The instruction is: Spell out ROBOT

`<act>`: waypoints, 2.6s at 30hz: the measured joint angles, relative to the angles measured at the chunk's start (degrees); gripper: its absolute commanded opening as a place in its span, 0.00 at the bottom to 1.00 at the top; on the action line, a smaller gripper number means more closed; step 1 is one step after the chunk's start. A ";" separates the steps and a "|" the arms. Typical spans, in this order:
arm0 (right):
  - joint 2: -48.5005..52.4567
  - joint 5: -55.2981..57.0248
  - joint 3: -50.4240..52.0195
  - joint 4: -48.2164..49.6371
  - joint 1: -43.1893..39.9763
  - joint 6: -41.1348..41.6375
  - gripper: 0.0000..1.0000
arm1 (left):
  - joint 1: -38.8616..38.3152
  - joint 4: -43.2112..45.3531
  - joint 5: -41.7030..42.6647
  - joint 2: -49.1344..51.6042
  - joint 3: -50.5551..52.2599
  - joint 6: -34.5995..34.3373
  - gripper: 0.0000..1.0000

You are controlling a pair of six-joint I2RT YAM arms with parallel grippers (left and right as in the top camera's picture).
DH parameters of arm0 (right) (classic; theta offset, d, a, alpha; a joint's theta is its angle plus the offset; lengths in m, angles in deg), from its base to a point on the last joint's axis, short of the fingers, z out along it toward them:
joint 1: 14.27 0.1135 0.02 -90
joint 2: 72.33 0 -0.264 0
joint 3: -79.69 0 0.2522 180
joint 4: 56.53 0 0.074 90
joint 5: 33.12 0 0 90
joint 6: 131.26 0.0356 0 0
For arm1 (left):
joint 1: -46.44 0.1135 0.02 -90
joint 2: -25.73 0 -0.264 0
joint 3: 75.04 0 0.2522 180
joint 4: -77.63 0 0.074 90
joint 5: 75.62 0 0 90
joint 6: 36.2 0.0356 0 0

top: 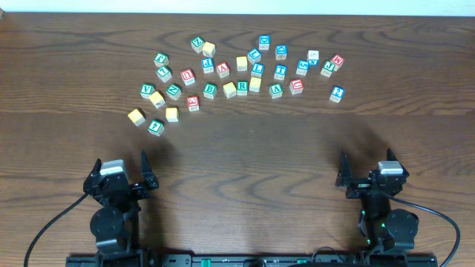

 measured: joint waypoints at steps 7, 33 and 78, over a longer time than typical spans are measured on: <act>0.00 0.00 0.00 0.63 0.00 0.00 0.99 | 0.00 0.00 0.00 0.00 0.00 0.00 0.98; 0.00 -1.16 0.00 0.13 0.00 0.00 0.99 | 0.00 0.00 0.00 0.00 0.00 0.00 0.98; 1.31 -1.33 0.00 1.53 0.00 -2.58 0.99 | 0.00 3.82 0.00 0.04 1.20 0.00 0.98</act>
